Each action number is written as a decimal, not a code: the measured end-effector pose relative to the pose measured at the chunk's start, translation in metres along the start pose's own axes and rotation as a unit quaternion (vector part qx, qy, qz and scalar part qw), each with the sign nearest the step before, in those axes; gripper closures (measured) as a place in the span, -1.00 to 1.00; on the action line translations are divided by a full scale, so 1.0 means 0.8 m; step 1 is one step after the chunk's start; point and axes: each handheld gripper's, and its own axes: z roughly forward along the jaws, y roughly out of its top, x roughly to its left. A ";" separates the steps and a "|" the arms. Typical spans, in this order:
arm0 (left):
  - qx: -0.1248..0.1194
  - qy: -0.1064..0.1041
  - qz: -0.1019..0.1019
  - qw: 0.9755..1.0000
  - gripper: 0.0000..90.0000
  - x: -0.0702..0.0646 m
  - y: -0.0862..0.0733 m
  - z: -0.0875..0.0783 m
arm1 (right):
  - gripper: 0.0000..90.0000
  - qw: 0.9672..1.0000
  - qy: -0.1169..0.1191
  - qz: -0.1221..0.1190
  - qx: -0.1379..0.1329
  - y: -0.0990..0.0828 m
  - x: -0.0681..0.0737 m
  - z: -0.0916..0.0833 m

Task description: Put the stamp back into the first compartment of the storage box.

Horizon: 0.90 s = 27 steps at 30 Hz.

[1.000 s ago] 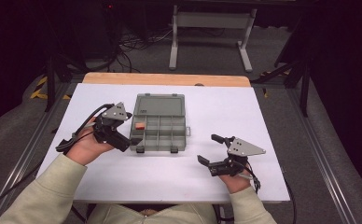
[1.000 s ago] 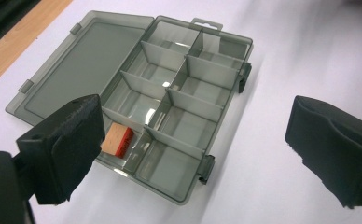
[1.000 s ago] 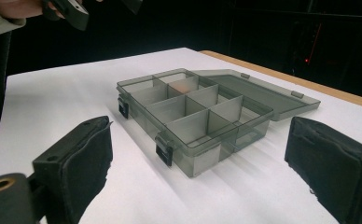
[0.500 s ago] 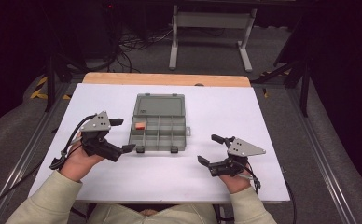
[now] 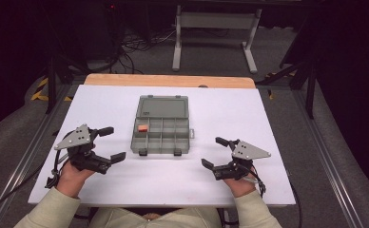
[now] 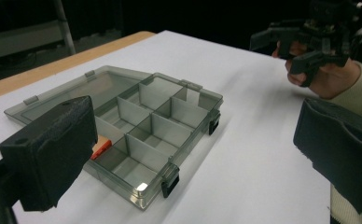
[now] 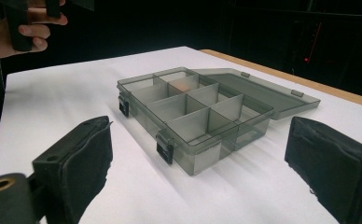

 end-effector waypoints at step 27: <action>-0.040 0.057 -0.008 0.998 -0.99 0.025 -0.096 -0.009 | -0.83 1.000 -0.001 0.003 -0.005 -0.003 -0.001 -0.004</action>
